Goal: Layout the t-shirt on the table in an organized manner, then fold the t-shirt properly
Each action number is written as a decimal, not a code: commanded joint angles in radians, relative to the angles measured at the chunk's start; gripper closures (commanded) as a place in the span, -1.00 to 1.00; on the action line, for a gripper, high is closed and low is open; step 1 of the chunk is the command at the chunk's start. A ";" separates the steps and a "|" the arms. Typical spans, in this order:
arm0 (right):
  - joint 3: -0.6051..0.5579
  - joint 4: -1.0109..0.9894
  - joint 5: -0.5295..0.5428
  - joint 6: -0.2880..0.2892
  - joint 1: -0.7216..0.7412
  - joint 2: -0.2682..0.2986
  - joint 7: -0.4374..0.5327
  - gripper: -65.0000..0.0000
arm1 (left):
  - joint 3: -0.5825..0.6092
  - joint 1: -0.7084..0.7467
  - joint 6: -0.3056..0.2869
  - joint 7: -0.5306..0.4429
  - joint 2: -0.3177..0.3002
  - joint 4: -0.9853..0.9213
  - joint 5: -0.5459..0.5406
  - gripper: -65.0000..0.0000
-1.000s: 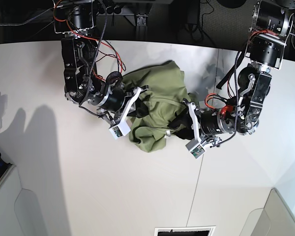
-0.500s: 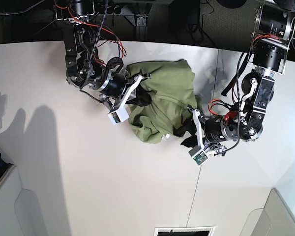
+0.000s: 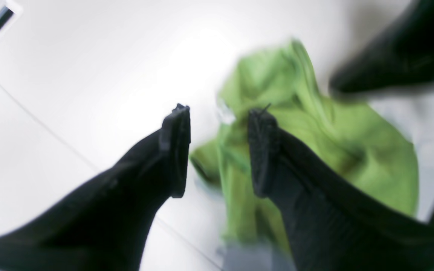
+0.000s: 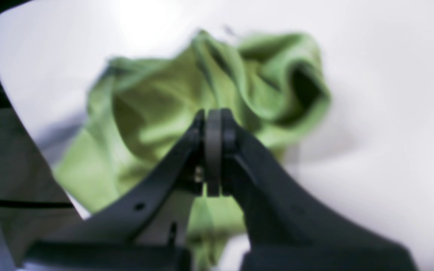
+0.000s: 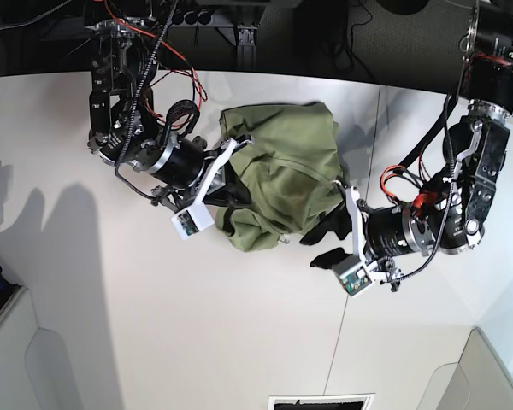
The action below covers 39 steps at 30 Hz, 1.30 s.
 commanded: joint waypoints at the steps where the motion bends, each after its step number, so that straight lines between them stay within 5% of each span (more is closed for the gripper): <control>1: 0.001 0.032 0.019 0.003 -0.012 0.018 0.016 1.00 | -0.008 0.007 -0.003 -0.011 -0.039 0.035 -0.017 0.34; 9: 0.063 0.179 0.026 0.003 -0.264 0.179 0.013 1.00 | -0.144 0.312 -0.008 0.003 -0.188 0.145 -0.038 0.43; 15: 0.167 0.278 0.124 0.004 -0.488 0.279 0.013 1.00 | -0.299 0.583 -0.054 0.075 -0.190 0.258 -0.125 0.43; 22: 0.162 0.273 0.131 0.005 -0.697 0.326 -0.009 1.00 | -0.293 0.858 -0.054 0.073 -0.184 0.244 -0.035 0.43; 26: 0.117 0.204 0.088 0.009 -0.766 0.360 -0.008 1.00 | -0.215 0.962 -0.054 -0.011 -0.184 0.158 0.103 0.43; 34: -0.097 -0.143 -0.163 0.011 -0.699 0.370 0.008 1.00 | 0.159 0.869 -0.054 -0.520 -0.172 -0.267 0.677 0.43; 39: -0.226 -0.416 -0.280 -0.010 -0.572 0.369 0.011 1.00 | 0.317 0.695 -0.054 -0.517 -0.068 -0.542 0.705 0.43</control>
